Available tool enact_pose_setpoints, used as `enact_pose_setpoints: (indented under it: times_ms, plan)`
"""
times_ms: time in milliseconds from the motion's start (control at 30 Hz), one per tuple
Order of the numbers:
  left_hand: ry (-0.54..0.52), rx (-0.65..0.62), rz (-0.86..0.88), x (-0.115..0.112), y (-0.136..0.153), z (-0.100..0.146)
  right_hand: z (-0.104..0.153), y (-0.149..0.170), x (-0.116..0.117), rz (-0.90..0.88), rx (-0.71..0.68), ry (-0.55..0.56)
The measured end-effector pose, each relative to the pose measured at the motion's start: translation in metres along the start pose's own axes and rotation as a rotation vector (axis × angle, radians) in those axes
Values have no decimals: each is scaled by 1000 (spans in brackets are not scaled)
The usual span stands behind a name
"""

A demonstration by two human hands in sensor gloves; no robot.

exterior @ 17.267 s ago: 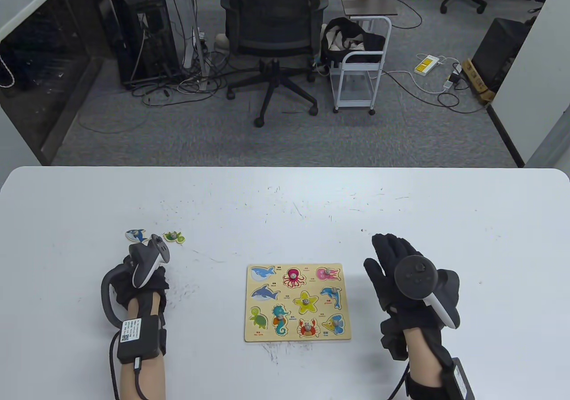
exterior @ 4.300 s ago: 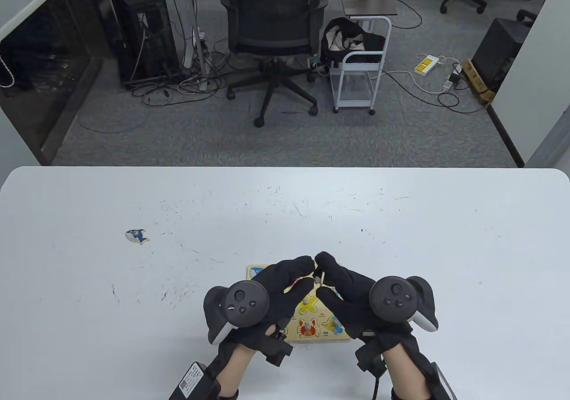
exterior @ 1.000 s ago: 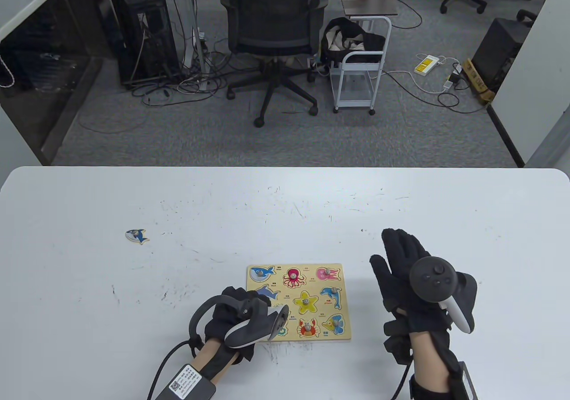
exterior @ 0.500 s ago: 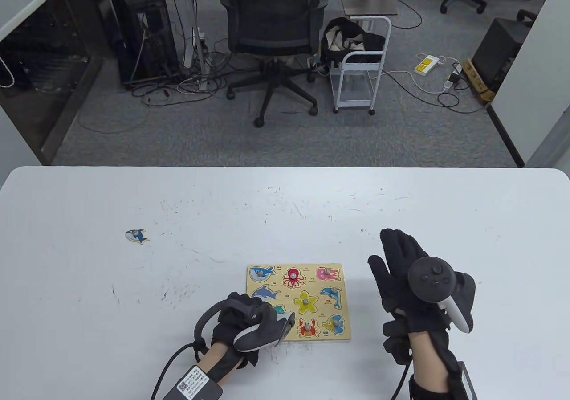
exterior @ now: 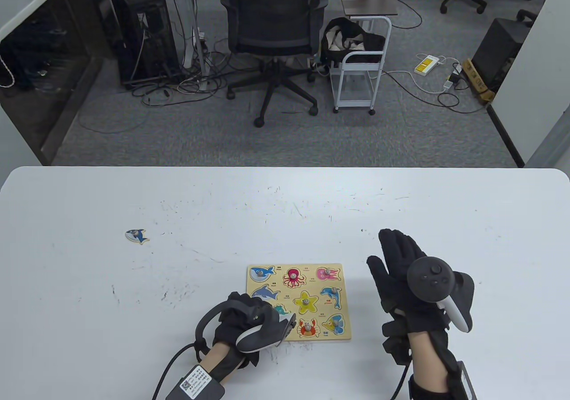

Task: Fit puzzle pieces into frame

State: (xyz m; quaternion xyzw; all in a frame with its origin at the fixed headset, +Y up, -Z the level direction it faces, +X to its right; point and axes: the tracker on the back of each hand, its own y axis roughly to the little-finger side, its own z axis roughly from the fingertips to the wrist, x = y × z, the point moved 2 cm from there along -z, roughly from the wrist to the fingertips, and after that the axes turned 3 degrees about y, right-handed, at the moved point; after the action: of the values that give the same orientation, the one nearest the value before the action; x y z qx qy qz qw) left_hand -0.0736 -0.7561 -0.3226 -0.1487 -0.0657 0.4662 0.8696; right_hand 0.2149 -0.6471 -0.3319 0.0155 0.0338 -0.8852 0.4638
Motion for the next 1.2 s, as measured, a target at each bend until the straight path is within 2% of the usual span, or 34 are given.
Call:
enact_pose_setpoints:
  times_ms: [200,333,500,700,800,1000,1200]
  plan:
    - [20,-7,10,1,2,1,0,-1,1,4,-4,-2]
    - [43,5,80,5,17,1,0,0,0,1,-8,1]
    - [49,101,148,10,55,0,0,0,0,-5,-9,0]
    - [82,292,238,9,122,-9,0,0,1,6,-7,-2]
    - [87,396,231,7,156,-16,0,0,1,17,-2,-3]
    - [110,541,212,-8,210,-32,1,-4,2,41,-1,6]
    - [142,647,222,-37,251,-51,1,-6,1,45,-5,14]
